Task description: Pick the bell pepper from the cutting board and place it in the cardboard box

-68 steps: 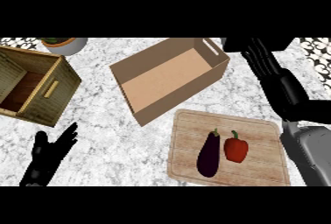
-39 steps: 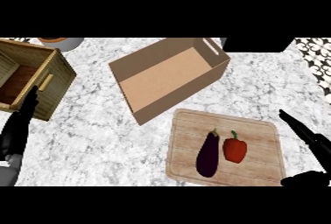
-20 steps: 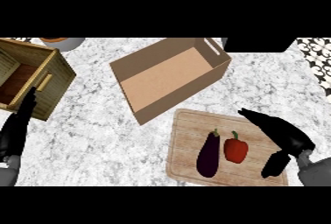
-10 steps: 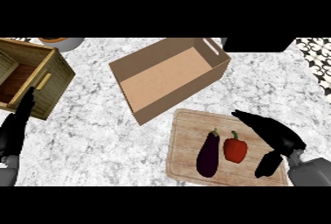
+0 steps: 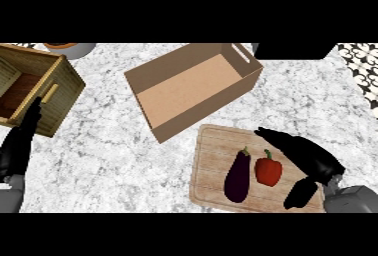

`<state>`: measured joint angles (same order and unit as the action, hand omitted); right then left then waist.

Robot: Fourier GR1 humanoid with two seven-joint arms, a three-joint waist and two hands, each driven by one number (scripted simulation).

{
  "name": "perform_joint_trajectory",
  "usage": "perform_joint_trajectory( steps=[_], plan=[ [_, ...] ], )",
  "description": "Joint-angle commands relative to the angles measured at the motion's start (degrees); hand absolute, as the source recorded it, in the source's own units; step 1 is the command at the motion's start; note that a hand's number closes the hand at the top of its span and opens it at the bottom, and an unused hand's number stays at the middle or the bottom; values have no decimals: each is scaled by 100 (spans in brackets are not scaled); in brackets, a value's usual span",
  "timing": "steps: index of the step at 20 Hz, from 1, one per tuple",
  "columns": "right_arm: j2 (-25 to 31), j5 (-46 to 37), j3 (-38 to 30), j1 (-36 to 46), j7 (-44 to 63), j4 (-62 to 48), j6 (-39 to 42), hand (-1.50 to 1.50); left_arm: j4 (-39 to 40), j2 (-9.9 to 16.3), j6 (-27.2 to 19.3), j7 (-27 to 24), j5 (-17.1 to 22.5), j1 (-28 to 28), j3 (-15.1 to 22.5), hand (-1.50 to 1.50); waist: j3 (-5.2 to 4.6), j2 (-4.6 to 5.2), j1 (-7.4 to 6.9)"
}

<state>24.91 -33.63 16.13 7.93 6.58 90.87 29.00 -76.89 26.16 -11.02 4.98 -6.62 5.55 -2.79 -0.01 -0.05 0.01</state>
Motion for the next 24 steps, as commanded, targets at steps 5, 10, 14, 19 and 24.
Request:
perform_joint_trajectory(
  steps=[5, 10, 14, 19, 24],
  plan=[
    [-467, -638, 277, 200, 610, -209, 390, -150, -239, -282, -1, 37, -271, -112, -80, 0, 1, 3, -32],
    [-913, -955, 322, -23, 1078, -170, 335, -150, -749, -360, 63, 370, -436, -358, -145, 0, 2, -2, -23],
    [-1021, -1463, 265, 26, 302, -1299, -566, 150, -378, -367, 322, 14, -337, -372, -396, 0, 2, 6, -31],
    [-750, -1928, 34, 442, -314, -1538, -1507, 150, 401, -218, 456, -520, -271, 84, -636, 0, 1, 18, -16],
    [-784, -2377, -3, 331, -353, -1428, -2068, 150, 78, -427, 326, -214, -526, -26, -506, 0, 2, 8, -12]
  ],
)
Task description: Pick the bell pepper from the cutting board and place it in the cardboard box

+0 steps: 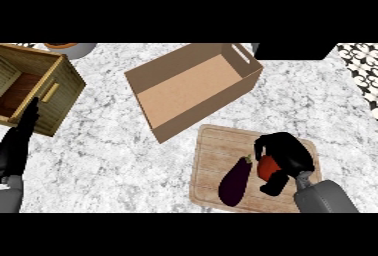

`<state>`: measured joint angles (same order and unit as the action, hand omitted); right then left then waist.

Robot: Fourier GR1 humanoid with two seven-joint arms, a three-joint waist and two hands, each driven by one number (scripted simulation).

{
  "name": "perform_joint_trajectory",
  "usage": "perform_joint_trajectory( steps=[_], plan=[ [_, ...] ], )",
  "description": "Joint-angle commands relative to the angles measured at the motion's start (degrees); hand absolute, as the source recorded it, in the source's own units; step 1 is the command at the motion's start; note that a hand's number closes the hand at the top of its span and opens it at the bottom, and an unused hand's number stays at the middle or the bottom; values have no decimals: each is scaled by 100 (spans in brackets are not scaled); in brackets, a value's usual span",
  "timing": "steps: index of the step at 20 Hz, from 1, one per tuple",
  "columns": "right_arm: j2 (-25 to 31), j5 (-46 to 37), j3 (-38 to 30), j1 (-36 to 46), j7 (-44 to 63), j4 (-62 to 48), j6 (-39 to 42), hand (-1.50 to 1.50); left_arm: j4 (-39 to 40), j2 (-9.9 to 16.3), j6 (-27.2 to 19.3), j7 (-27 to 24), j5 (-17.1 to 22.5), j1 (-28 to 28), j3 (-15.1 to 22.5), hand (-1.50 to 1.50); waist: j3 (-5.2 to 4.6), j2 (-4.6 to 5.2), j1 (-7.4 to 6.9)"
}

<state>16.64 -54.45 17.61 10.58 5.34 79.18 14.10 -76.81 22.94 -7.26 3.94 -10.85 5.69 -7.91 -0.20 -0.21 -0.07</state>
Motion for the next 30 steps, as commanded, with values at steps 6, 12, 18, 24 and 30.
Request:
perform_joint_trajectory(
  steps=[6, 12, 18, 24, 30],
  plan=[
    [-106, -254, -947, 322, 852, -102, -706, 150, 80, -201, -76, -61, -135, 2, 26, 0, 20, 16, 28],
    [56, -767, -1117, 233, 1455, 706, -1123, 150, -469, -38, 160, 241, -90, -239, -8, 0, 20, -9, 20],
    [272, -736, -1248, 569, 991, 1672, -1461, 150, 20, -133, 133, -192, -49, -172, -119, 0, 17, -1, 25],
    [-304, -787, -841, 1383, 1360, 1881, -832, 150, -57, -221, 102, -241, -173, -203, -104, 0, 18, 14, -31],
    [-875, -54, -1372, 2659, 1344, 911, -760, 150, 223, -150, 226, -304, -128, 52, -211, 0, 18, 32, -59]
  ],
)
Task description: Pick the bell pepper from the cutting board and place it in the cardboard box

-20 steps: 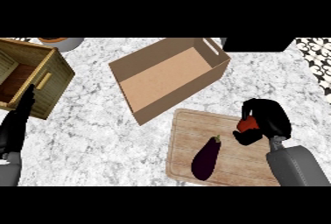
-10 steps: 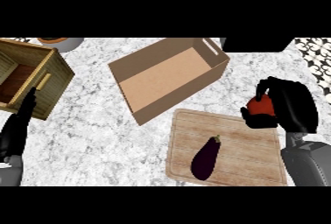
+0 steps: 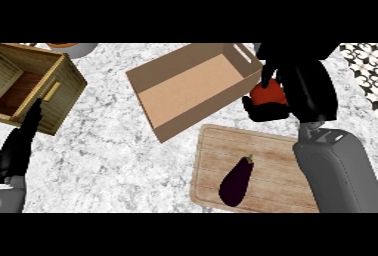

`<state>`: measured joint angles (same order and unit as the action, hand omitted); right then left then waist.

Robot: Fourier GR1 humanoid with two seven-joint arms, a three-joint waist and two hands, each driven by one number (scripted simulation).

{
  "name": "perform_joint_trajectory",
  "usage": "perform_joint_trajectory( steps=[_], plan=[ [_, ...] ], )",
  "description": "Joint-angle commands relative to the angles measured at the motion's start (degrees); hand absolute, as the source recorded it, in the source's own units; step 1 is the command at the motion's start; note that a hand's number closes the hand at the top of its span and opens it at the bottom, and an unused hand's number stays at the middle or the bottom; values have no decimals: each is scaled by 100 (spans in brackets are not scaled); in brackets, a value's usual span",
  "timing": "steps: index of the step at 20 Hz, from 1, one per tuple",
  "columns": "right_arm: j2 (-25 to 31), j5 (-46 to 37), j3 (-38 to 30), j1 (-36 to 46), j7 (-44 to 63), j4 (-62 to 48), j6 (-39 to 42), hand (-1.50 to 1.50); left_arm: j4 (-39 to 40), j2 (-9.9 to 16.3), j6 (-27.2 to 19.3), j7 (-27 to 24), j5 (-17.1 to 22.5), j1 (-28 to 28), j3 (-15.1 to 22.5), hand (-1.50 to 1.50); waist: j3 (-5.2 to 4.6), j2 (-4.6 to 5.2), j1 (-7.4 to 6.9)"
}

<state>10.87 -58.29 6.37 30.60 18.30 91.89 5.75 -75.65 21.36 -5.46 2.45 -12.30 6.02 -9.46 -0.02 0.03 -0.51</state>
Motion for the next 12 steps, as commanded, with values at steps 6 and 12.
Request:
perform_joint_trajectory(
  steps=[6, 12],
  plan=[
    [-973, 341, -551, 1950, 446, -1768, -359, 150, -283, 8, 70, 471, -92, 243, 38, 0, 3, 16, -68],
    [-1080, 756, -1168, 2845, 62, -3722, -1377, 150, 13, 87, 225, 88, -30, 259, -63, 0, 2, 60, -139]
  ],
)
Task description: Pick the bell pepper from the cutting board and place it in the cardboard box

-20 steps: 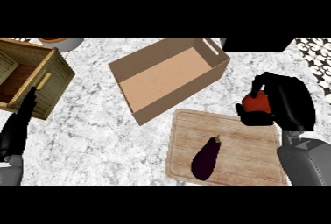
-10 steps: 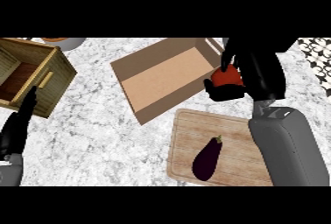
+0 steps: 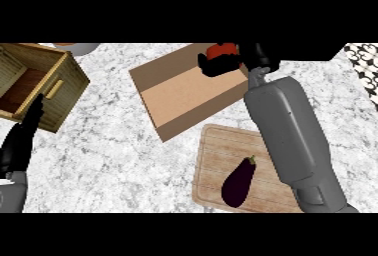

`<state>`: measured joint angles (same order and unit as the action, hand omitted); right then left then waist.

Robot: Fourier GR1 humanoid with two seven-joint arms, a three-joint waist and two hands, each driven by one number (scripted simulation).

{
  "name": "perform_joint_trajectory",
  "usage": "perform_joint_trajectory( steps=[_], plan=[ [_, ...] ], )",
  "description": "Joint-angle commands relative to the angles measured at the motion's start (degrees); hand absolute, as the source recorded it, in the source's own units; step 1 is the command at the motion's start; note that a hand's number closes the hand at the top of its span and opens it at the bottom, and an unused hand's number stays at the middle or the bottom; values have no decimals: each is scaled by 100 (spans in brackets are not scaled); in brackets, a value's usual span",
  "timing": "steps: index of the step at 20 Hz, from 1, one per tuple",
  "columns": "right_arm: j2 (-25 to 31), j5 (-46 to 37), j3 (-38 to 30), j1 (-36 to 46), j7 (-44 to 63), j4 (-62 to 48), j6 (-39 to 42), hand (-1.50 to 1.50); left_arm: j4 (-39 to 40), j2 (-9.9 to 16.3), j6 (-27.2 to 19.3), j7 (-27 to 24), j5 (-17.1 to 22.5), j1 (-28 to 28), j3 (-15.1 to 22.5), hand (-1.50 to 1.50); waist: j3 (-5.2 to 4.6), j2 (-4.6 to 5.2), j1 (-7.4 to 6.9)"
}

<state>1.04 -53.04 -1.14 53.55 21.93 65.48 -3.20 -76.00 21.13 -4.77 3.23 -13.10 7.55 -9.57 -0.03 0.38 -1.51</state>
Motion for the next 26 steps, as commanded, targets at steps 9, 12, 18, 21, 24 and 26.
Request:
perform_joint_trajectory(
  steps=[9, 12, 18, 21, 24, 26],
  plan=[
    [-102, 443, -643, 1918, -568, -3637, -1511, 150, 186, -42, 165, -79, -14, 291, 64, 0, -4, 115, -255],
    [-45, 126, -691, 1855, -693, -4233, -1817, 150, 69, -145, -32, 55, -187, 300, 154, 0, -1, 133, -266],
    [-84, 685, -1350, 1981, -502, -4810, -2067, -150, -49, -141, 83, 238, -120, 506, 179, 0, 6, 198, -410],
    [-102, 811, -1476, 2086, -678, -4996, -2215, -150, 51, -155, 97, -81, -115, 352, 177, 0, 2, 213, -485],
    [11, 925, -1600, 2028, -1219, -5036, -2247, -150, 5, -261, -18, -136, -235, 174, 272, 0, 5, 188, -429],
    [-96, 919, -1596, 1878, -1640, -5002, -2605, -150, -98, -253, 77, 81, -121, 406, 239, 0, 9, 208, -442]
  ],
)
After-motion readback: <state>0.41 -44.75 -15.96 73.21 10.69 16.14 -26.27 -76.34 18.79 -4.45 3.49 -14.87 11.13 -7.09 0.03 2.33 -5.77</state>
